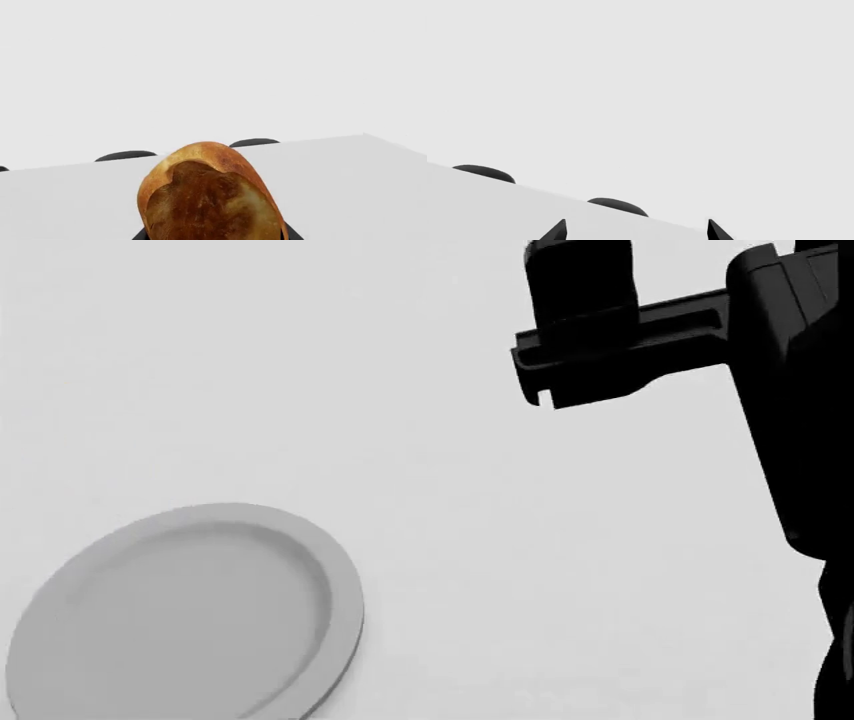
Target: Place all breads on the cutting board.
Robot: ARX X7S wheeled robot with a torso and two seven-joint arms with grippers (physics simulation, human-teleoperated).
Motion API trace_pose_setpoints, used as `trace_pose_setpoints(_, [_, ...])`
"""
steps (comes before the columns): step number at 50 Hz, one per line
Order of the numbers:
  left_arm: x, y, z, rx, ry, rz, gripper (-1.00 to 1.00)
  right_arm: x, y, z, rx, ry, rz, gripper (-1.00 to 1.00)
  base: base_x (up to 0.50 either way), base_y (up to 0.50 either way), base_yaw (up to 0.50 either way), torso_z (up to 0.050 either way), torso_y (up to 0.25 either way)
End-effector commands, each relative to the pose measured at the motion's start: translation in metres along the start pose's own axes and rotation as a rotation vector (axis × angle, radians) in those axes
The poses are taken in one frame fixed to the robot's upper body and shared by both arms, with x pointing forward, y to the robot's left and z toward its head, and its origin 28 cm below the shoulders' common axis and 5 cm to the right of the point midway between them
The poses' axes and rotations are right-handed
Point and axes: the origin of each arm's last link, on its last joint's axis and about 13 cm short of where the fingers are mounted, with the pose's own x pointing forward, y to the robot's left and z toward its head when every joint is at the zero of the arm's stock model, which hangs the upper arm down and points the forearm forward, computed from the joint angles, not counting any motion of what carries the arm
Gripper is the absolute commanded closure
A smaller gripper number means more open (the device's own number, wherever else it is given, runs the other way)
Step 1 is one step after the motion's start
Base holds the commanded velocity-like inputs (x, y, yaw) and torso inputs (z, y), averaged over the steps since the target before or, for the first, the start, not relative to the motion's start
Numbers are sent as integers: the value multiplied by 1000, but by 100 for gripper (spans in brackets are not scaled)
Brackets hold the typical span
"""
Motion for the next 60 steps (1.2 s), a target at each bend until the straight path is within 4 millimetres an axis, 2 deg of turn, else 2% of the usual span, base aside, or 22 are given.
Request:
trace_pose_setpoints(1, [-9, 0, 11, -14, -115, 19, 100, -23, 0, 6, 1, -39, 12, -100, 0, 500, 0, 0, 0])
trace_pose_setpoints(5, [-11, 0, 13, -7, -108, 8, 100, -22, 1, 2, 0, -34, 14, -100, 0, 500, 0, 0, 0])
trace_pose_setpoints(30, [-10, 1, 17, 5, -103, -10, 100, -18, 5, 7, 4, -34, 19, -100, 0, 500, 0, 0, 0])
trace_pose_setpoints(60, [-14, 0, 20, 16, -112, -13, 100, -21, 2, 4, -4, -36, 7, -100, -8, 500, 0, 0, 0])
